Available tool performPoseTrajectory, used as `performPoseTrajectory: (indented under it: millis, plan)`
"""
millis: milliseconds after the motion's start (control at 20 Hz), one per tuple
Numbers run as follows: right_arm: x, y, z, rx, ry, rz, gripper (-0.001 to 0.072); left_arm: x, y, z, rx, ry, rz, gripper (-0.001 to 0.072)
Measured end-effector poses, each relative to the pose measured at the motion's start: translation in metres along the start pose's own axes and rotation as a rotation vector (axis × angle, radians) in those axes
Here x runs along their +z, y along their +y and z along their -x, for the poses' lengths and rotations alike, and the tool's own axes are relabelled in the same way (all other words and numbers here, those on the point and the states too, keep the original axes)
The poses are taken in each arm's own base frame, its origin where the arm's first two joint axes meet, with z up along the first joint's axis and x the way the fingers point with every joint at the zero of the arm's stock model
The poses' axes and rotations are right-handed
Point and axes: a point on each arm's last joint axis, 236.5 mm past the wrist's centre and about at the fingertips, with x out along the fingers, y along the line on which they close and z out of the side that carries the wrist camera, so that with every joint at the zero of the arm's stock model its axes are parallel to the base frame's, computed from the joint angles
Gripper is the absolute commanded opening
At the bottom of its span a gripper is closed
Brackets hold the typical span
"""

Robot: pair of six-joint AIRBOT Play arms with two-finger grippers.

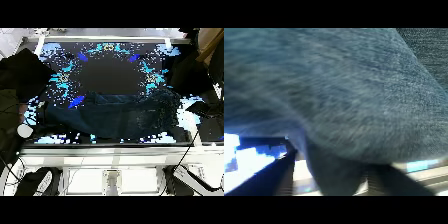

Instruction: Fold the clothes and pants, and hang the long-sleeved shirts on hangers.

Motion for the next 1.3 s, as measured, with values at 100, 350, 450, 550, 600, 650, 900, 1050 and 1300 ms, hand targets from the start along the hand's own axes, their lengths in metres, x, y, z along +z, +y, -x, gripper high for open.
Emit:
performPoseTrajectory:
  millis: [100, 350, 450, 550, 600, 650, 900, 1050, 1300]
  plan:
    - [0.001, 0.001, 0.000, 0.006, -0.003, -0.001, 0.0441, -0.004, -0.001, -0.011, 0.007, 0.032, -0.034, 0.0019]
    - [0.000, 0.003, 0.000, 0.011, -0.001, 0.000, 0.0441, -0.004, 0.014, -0.021, 0.079, 0.100, -0.103, 0.0018]
    - [-0.002, 0.000, -0.003, 0.007, 0.003, 0.015, 0.0441, 0.005, 0.033, -0.009, 0.166, 0.125, -0.156, 0.0019]
    - [-0.007, -0.005, -0.011, 0.001, 0.013, 0.013, 0.0441, 0.015, 0.046, 0.004, 0.232, 0.140, -0.195, 0.0019]
    - [-0.009, -0.009, -0.017, -0.003, 0.017, 0.007, 0.0441, 0.022, 0.051, 0.012, 0.261, 0.138, -0.211, 0.0019]
    - [-0.013, -0.013, -0.024, -0.006, 0.025, -0.004, 0.0441, 0.031, 0.055, 0.019, 0.286, 0.129, -0.223, 0.0019]
    - [-0.027, -0.035, -0.063, -0.006, 0.076, -0.068, 0.0441, 0.067, 0.071, 0.053, 0.394, 0.087, -0.276, 0.0019]
    - [-0.033, -0.041, -0.085, 0.024, 0.110, -0.094, 0.0441, 0.063, 0.077, 0.063, 0.425, 0.136, -0.305, 0.0019]
    - [-0.040, -0.027, -0.118, 0.095, 0.173, -0.053, 0.0391, 0.051, 0.082, 0.071, 0.440, 0.201, -0.321, 0.0019]
